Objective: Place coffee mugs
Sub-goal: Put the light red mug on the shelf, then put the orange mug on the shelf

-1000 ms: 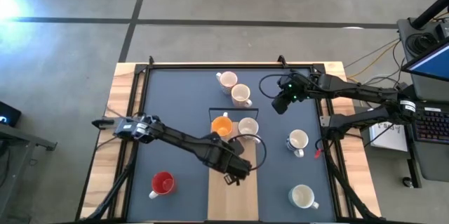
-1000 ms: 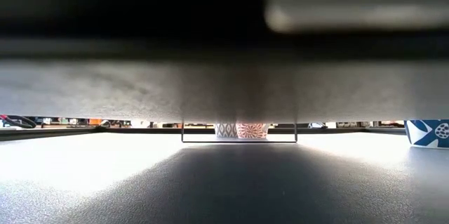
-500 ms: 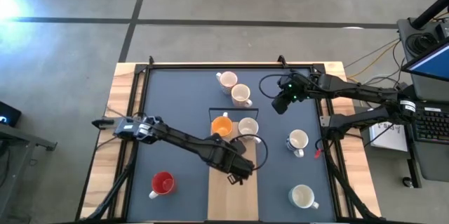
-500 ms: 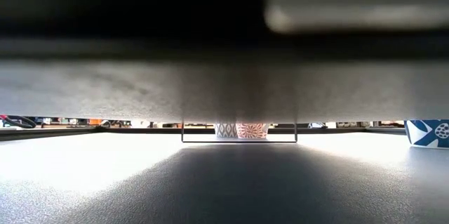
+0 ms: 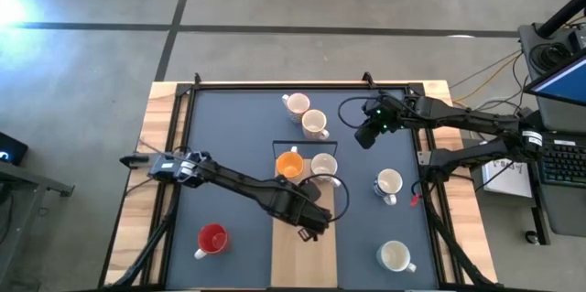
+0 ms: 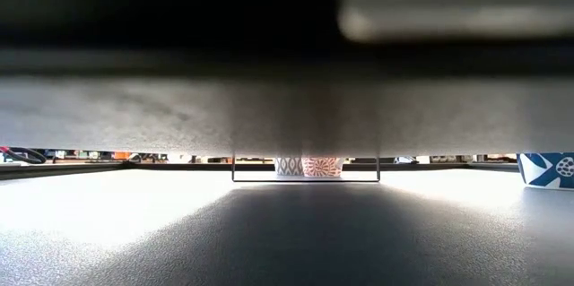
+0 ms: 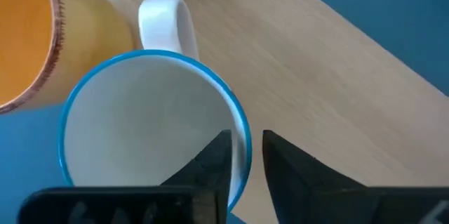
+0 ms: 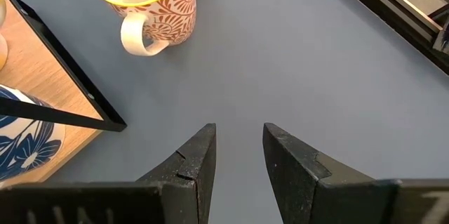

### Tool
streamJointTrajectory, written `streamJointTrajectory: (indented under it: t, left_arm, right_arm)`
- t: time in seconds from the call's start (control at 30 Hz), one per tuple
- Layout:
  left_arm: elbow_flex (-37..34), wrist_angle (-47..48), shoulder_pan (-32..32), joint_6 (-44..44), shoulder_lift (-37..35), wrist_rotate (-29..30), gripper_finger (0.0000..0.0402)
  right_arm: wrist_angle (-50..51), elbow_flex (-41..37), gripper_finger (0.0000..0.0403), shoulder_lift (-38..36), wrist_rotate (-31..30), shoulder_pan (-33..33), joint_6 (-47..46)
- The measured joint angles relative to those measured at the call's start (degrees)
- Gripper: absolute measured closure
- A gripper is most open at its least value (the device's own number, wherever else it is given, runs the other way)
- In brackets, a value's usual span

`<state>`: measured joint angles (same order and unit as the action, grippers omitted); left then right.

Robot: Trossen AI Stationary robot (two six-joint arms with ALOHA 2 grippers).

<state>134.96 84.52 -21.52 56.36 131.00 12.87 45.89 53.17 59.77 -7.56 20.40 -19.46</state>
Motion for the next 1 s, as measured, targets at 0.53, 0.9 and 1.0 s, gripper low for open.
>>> streamJointTrajectory:
  t: [0.53,0.9,1.0]
  left_arm:
    - [-0.5,5.2,-4.9,1.7,-8.5,16.1,0.0321]
    - [-14.0,5.5,-5.5,-6.1,-25.7,19.7,0.0322]
    - [-24.7,5.4,-5.5,-3.0,-33.8,19.7,0.0322]
  right_arm:
    - [0.0,0.0,0.0296,0.0,0.0,0.0,0.0]
    - [-0.2,0.0,0.0296,0.0,0.0,0.0,0.0]
    - [-0.3,0.0,0.0296,0.0,0.0,0.0,0.0]
